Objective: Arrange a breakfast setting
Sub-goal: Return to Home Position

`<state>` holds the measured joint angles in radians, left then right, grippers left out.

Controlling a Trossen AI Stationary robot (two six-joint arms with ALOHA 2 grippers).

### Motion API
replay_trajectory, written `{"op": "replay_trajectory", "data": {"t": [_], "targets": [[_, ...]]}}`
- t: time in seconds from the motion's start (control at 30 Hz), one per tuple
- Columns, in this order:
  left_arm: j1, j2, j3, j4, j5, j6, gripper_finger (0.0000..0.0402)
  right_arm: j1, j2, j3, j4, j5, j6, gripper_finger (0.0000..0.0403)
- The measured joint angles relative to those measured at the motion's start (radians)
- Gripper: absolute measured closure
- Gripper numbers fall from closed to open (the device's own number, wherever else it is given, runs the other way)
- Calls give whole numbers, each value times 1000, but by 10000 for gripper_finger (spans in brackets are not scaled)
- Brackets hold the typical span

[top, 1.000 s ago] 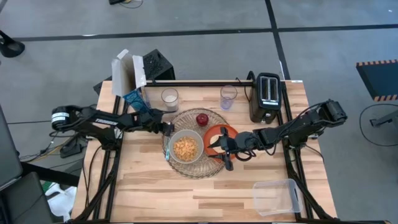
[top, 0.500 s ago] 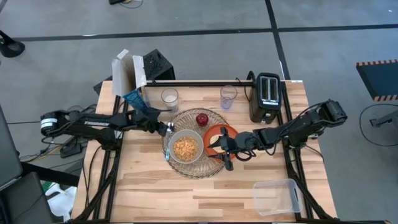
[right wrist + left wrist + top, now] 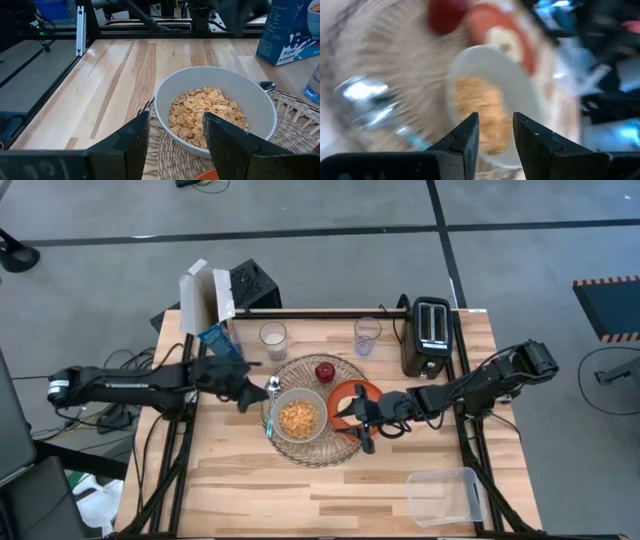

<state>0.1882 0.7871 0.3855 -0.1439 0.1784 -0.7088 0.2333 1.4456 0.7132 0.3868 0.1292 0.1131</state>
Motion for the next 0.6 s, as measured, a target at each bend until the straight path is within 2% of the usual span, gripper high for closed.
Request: {"op": "replay_trajectory", "data": {"t": [0.2, 0.33, 0.47, 0.6], "targets": [[-189, -85, 0, 158, -111, 136, 303, 0, 0, 1, 34, 0, 13, 191], [-300, -79, 0, 250, -161, 352, 341, 0, -10, 1, 54, 1, 13, 193], [-347, -74, 1, 282, -174, 520, 391, 0, -58, 4, 33, 1, 13, 211], [-363, -82, -2, 319, -191, 586, 396, 0, -146, 4, -66, 1, 24, 247]]}}
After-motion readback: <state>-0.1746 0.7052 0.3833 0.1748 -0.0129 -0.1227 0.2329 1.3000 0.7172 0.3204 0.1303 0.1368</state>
